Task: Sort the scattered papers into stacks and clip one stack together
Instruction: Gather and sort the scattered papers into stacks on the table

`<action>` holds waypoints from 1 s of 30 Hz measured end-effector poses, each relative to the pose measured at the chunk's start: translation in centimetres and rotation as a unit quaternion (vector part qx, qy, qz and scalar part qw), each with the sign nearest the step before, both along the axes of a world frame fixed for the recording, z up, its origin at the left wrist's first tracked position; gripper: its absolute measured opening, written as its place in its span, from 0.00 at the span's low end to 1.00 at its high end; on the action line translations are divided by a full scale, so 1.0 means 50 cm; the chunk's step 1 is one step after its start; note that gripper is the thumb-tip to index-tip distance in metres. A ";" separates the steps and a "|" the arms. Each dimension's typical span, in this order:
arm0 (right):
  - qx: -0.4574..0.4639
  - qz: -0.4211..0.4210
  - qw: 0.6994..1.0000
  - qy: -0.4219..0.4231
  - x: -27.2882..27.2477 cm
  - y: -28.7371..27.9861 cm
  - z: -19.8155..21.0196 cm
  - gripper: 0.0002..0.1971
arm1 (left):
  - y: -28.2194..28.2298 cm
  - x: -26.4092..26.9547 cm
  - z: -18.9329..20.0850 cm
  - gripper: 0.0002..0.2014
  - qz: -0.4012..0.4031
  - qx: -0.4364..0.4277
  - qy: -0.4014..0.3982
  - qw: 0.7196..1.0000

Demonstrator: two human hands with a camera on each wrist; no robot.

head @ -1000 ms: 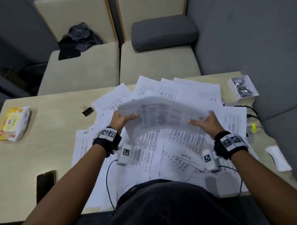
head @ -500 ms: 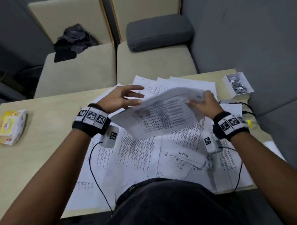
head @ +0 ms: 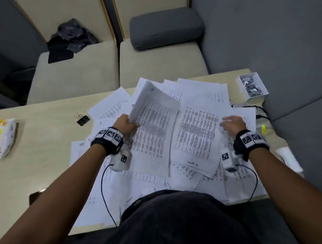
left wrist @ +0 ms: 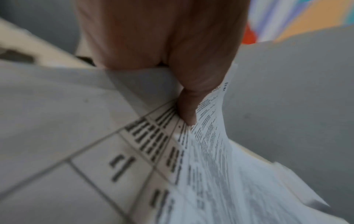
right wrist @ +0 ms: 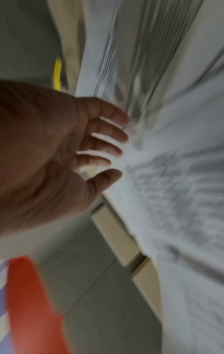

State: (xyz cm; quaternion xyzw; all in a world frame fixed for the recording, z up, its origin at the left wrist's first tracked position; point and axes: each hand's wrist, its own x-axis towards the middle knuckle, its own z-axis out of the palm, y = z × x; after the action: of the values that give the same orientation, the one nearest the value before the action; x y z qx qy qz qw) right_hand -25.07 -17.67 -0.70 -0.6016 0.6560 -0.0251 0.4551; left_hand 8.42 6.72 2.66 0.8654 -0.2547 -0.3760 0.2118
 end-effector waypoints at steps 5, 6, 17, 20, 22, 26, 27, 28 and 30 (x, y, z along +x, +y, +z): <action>0.102 -0.077 0.988 0.083 -0.064 0.057 -0.097 0.47 | 0.078 -0.017 -0.101 0.20 0.121 0.041 0.047 0.991; 0.100 -0.090 0.988 0.071 -0.058 0.065 -0.102 0.47 | 0.086 -0.021 -0.116 0.21 0.128 0.052 0.053 0.989; -0.157 0.000 0.987 0.044 0.030 0.100 -0.067 0.29 | 0.090 -0.039 -0.166 0.26 0.129 0.078 0.054 0.987; -0.218 -0.014 0.975 0.050 0.034 0.130 -0.060 0.23 | 0.096 -0.044 -0.162 0.25 0.141 0.080 0.059 0.985; -0.259 -0.010 0.964 0.064 0.027 0.150 -0.061 0.21 | 0.100 -0.049 -0.158 0.25 0.154 0.080 0.066 0.983; -0.231 0.110 0.967 0.017 0.025 0.168 -0.057 0.28 | 0.103 -0.049 -0.162 0.25 0.158 0.080 0.070 0.982; -0.199 0.142 0.970 -0.011 0.028 0.169 -0.058 0.32 | 0.102 -0.048 -0.163 0.26 0.155 0.081 0.067 0.982; -0.170 0.160 0.972 -0.024 0.032 0.170 -0.059 0.36 | 0.101 -0.049 -0.159 0.26 0.150 0.081 0.065 0.983; -0.135 0.126 0.982 -0.029 0.039 0.168 -0.057 0.38 | 0.095 -0.054 -0.146 0.25 0.140 0.080 0.060 0.985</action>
State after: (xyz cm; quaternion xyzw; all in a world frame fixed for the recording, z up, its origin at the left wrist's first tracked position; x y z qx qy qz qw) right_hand -23.12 -9.27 -3.53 -0.7343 0.5520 -0.0731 0.3883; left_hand 5.73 11.47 -4.66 0.8825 -0.0871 -0.4134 0.2068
